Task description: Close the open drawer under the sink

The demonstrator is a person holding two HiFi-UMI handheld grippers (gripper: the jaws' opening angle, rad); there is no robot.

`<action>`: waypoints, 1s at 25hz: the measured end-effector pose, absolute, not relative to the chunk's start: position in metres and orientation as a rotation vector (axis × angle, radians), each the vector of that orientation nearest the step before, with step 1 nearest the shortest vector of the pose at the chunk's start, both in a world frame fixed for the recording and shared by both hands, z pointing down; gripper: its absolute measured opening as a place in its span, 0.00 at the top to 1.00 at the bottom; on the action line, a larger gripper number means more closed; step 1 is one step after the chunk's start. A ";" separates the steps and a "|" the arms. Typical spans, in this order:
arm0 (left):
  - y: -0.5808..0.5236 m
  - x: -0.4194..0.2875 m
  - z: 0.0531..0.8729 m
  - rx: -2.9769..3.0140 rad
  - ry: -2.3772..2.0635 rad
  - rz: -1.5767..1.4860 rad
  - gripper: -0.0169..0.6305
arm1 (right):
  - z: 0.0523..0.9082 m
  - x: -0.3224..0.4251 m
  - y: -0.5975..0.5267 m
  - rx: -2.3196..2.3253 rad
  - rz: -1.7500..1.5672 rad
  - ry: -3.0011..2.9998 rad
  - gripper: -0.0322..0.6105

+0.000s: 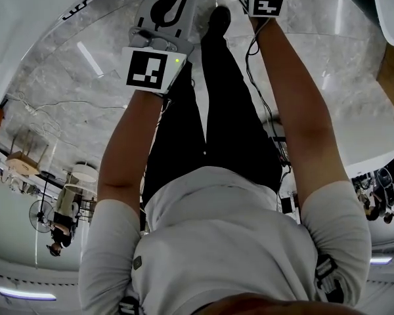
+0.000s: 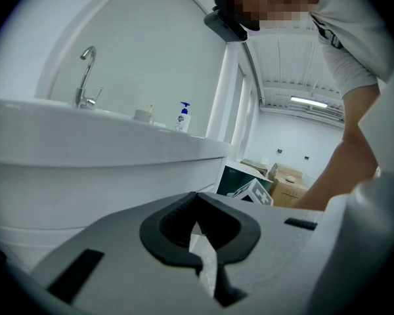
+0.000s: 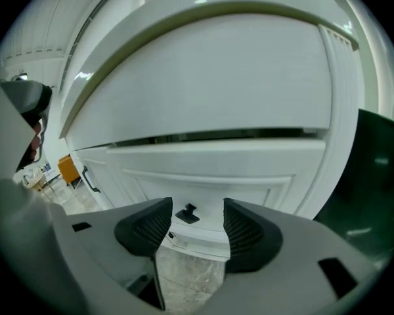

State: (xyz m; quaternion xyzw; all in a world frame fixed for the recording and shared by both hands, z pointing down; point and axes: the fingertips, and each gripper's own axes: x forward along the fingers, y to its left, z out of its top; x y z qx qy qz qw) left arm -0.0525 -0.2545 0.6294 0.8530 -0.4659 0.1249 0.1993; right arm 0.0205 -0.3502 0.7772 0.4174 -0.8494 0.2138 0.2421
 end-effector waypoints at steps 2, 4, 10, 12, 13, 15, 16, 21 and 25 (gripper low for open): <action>-0.254 -0.054 0.613 2.402 -1.309 0.345 0.96 | 0.761 0.020 -0.343 1.126 0.569 -2.333 0.56; -0.253 -0.055 0.594 2.418 -1.317 0.337 0.96 | 0.737 0.019 -0.338 1.125 0.554 -2.349 0.56; -0.243 -0.055 0.527 2.467 -1.316 0.309 0.96 | 0.651 0.019 -0.308 1.098 0.485 -2.411 0.56; -0.239 -0.056 0.500 2.491 -1.324 0.274 0.96 | 0.615 0.022 -0.298 1.104 0.461 -2.431 0.58; -0.234 -0.056 0.486 2.497 -1.327 0.258 0.96 | 0.595 0.023 -0.291 1.106 0.450 -2.444 0.60; -0.222 -0.058 0.460 2.499 -1.329 0.236 0.96 | 0.555 0.024 -0.274 1.109 0.424 -2.481 0.65; -0.216 -0.058 0.449 2.499 -1.327 0.226 0.96 | 0.535 0.024 -0.267 1.111 0.409 -2.503 0.66; -0.184 -0.061 0.392 2.553 -1.298 0.225 0.96 | 0.447 0.020 -0.232 1.138 0.351 -2.588 0.73; -0.153 -0.059 0.344 2.599 -1.291 0.204 0.96 | 0.381 0.020 -0.197 1.144 0.274 -2.643 0.78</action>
